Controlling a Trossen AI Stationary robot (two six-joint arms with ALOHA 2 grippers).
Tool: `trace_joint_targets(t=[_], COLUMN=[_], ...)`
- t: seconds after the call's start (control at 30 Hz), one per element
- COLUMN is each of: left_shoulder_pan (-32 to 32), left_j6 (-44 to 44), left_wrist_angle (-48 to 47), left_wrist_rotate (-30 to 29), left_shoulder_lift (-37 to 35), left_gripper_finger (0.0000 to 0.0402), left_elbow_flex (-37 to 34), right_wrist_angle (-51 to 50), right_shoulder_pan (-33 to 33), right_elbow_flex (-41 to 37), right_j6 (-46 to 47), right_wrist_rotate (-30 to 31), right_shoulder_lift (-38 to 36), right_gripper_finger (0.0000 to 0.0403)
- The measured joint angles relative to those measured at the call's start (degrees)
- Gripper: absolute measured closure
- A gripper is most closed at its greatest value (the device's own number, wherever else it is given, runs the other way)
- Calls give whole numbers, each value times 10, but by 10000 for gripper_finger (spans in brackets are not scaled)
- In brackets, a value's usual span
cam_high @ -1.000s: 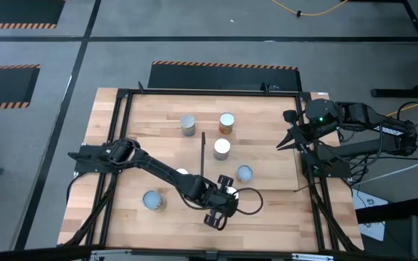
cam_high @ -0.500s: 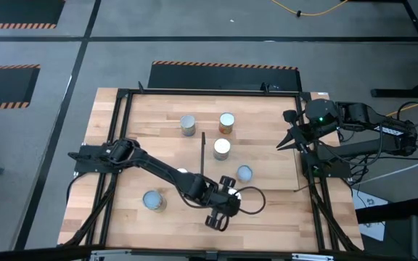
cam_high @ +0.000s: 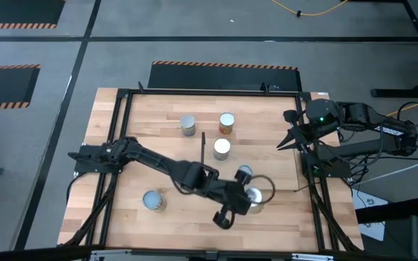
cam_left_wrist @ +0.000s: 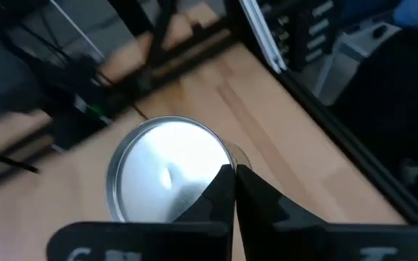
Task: Pick and place cans onto a shelf
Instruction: Put the large canned oranges on the shelf
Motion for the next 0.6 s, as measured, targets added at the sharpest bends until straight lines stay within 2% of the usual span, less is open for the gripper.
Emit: trace_joint_targets(t=[0.2,0.6], left_shoulder_pan=[37,149], left_j6=[72,100], left_wrist_angle=[-21,-58], left_wrist_rotate=[0,44], left_shoulder_lift=[0,-1], left_gripper_finger=[401,401], left_elbow_flex=[55,42], right_wrist_angle=[-8,-28], right_shoulder_pan=[0,0], right_elbow_flex=[0,0], right_j6=[0,0], right_wrist_rotate=[0,1], right_shoulder_lift=[-17,-73], right_gripper_finger=[363,364])
